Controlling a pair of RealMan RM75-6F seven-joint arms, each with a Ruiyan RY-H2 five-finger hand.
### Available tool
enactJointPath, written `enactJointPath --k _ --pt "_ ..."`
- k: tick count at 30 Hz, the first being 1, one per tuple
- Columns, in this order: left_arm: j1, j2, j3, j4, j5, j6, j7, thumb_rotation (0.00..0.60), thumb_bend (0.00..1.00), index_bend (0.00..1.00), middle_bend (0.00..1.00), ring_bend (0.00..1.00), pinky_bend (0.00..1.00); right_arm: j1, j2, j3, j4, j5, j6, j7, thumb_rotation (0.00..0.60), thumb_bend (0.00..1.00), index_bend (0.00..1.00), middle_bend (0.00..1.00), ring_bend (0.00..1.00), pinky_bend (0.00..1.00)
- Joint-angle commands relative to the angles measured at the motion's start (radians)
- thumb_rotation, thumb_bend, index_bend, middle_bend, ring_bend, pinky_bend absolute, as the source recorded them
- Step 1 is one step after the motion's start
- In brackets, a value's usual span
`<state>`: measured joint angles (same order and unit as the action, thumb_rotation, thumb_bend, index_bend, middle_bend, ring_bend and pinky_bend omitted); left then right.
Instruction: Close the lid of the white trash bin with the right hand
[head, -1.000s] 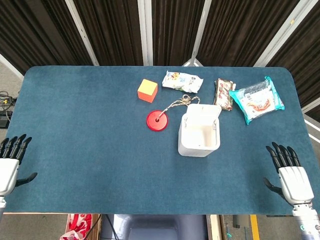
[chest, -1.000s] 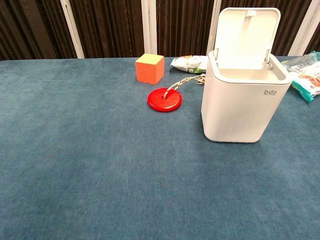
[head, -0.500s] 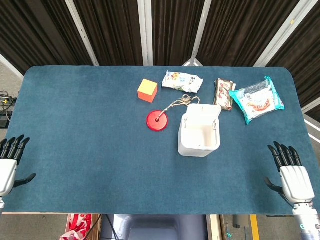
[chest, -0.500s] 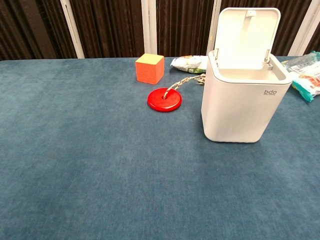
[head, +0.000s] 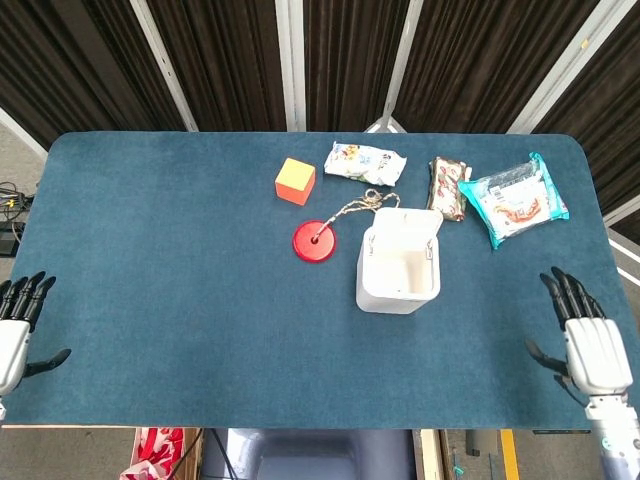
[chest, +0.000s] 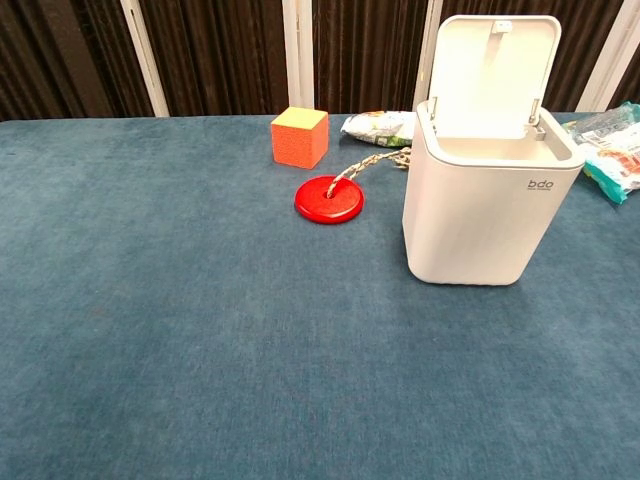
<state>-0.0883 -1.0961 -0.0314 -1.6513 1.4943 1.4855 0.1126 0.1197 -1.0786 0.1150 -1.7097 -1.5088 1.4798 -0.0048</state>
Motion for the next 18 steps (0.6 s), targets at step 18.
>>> enactJointPath --k 18 --pt "-0.015 -0.003 -0.002 0.009 0.004 -0.024 -0.024 0.600 0.00 0.00 0.00 0.00 0.00 0.431 0.300 0.318 -0.277 0.708 -0.558 -0.070 0.600 0.71 0.04 0.77 0.82 0.76"
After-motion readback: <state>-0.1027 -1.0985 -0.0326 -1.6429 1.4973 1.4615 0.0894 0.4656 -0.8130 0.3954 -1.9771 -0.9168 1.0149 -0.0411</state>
